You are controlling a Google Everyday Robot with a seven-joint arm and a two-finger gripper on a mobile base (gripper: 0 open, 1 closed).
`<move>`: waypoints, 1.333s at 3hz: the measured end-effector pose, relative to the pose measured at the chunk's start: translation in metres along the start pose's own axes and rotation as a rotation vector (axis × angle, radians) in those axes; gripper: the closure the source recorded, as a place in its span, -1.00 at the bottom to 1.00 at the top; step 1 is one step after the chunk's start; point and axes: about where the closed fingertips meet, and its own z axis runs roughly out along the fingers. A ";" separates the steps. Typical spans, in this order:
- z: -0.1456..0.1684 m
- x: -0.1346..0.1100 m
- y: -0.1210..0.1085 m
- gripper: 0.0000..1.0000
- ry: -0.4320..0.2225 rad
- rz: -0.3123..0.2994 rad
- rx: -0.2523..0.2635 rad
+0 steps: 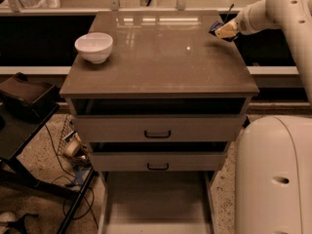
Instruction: Place rxbar blueberry into white bowl
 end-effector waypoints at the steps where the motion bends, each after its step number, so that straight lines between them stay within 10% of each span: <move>1: 0.002 -0.005 0.003 1.00 -0.013 -0.006 -0.005; 4: 0.015 -0.131 0.073 1.00 -0.217 -0.109 -0.120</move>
Offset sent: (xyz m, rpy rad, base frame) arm 0.0210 0.0422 0.0370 0.0309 -0.1050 0.1006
